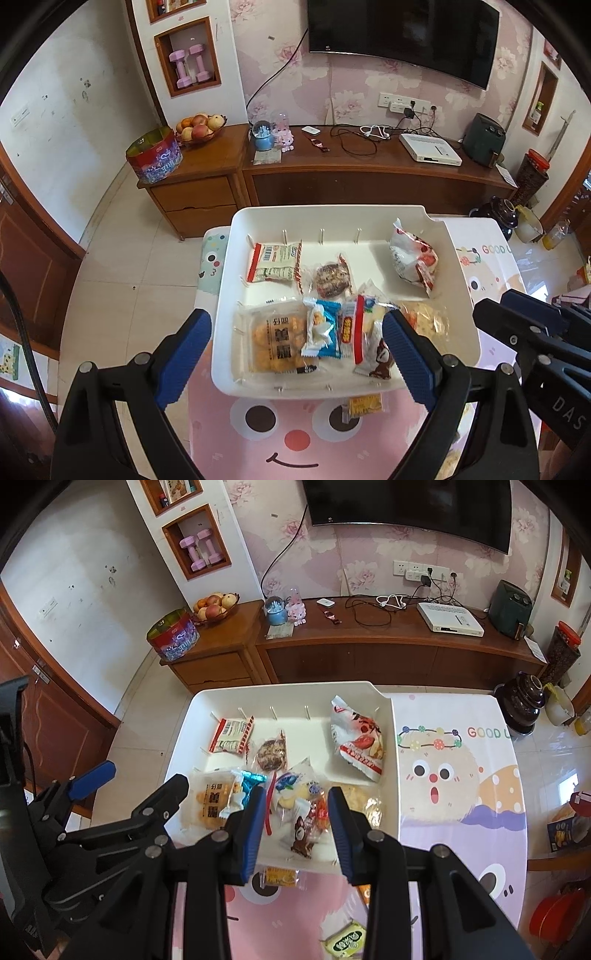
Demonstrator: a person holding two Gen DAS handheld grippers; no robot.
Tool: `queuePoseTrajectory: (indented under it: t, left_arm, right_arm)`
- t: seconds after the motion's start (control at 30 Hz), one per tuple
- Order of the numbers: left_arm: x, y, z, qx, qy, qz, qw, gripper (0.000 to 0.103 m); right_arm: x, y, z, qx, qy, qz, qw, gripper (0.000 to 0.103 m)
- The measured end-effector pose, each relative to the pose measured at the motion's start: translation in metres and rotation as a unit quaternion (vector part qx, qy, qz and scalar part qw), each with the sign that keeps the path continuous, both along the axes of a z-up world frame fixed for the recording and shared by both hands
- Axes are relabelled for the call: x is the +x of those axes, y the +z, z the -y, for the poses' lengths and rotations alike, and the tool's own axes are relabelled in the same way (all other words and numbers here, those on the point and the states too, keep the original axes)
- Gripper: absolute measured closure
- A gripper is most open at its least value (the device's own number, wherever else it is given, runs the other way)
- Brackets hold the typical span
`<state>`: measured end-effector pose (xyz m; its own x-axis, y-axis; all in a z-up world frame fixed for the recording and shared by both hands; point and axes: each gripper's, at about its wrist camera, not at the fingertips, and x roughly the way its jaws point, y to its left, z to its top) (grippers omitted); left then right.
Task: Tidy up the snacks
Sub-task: 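Move both tools back over the remaining snacks on the table, then grasp the clear nut-cluster bag with the left tool while the right tool grasps the puffed rice bag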
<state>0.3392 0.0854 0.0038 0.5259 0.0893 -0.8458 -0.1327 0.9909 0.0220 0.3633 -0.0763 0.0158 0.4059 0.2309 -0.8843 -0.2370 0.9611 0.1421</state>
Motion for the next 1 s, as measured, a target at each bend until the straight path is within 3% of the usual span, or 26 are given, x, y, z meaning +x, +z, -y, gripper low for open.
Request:
queuePoseTrajectory:
  t: [0.43, 0.67, 1.0]
  left_arm:
    - [-0.077, -0.015, 0.009, -0.020, -0.020, 0.017, 0.9995, 0.010]
    - [-0.123, -0.051, 0.035, -0.035, -0.075, -0.024, 0.9963, 0.010]
    - [-0.180, -0.120, 0.079, -0.047, -0.164, -0.132, 0.9765, 0.010]
  right_arm:
    - [-0.077, -0.020, 0.035, 0.003, -0.010, -0.002, 1.000, 0.068]
    - [-0.131, -0.047, 0.067, -0.027, -0.044, -0.020, 0.998, 0.068]
    - [-0.183, -0.096, 0.107, -0.032, -0.093, -0.075, 0.992, 0.068]
